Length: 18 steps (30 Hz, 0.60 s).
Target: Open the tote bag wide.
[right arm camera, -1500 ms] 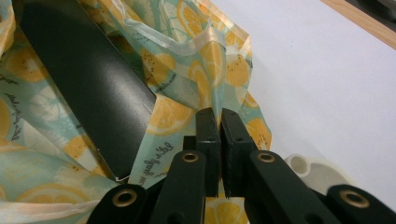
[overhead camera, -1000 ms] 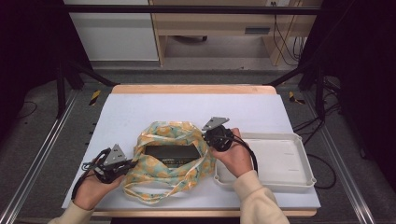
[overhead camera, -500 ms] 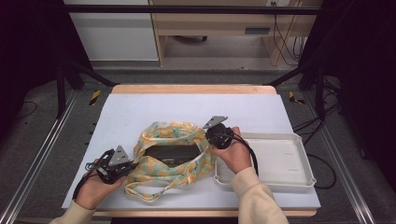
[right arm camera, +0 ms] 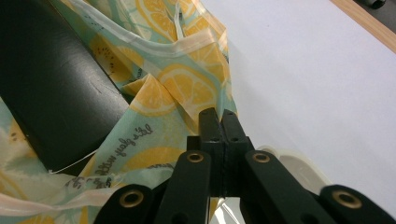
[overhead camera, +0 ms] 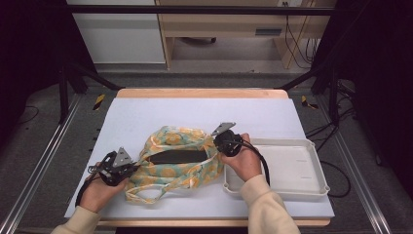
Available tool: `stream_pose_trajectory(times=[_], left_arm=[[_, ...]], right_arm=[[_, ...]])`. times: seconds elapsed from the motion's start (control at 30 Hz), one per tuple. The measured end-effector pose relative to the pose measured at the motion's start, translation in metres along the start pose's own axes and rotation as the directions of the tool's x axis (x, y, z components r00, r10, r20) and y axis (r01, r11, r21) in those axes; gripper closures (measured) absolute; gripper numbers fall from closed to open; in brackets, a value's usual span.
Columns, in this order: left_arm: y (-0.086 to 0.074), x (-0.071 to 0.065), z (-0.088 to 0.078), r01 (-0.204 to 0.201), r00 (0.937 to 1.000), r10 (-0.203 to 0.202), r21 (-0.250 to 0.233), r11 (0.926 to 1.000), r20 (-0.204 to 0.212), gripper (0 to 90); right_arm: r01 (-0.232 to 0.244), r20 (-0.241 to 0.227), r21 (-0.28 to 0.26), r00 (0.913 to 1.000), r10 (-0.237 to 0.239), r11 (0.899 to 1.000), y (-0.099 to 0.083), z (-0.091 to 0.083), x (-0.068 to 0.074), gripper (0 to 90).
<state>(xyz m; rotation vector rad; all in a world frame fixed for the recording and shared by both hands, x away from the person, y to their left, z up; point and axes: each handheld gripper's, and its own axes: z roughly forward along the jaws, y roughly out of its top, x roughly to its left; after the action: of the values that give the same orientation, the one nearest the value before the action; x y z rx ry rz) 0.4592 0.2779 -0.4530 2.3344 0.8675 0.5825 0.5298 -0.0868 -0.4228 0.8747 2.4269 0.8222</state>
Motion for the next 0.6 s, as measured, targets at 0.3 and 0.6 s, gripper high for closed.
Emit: stream_pose_trajectory(times=[0.3, 0.6], left_arm=[[-0.002, 0.005, 0.004, 0.024, 0.9997, -0.024, -0.008, 0.9997, 0.001, 88.0], [-0.003, 0.005, 0.003, 0.012, 0.9999, -0.012, 0.004, 0.9999, 0.005, 88.0]], right_arm=[[-0.010, -0.007, 0.028, 0.9999, 0.011, 1.000, -0.007, 0.006, 0.000, 90.0], [-0.016, -0.021, 0.030, 0.9996, 0.016, 0.999, -0.010, 0.007, 0.001, 90.0]])
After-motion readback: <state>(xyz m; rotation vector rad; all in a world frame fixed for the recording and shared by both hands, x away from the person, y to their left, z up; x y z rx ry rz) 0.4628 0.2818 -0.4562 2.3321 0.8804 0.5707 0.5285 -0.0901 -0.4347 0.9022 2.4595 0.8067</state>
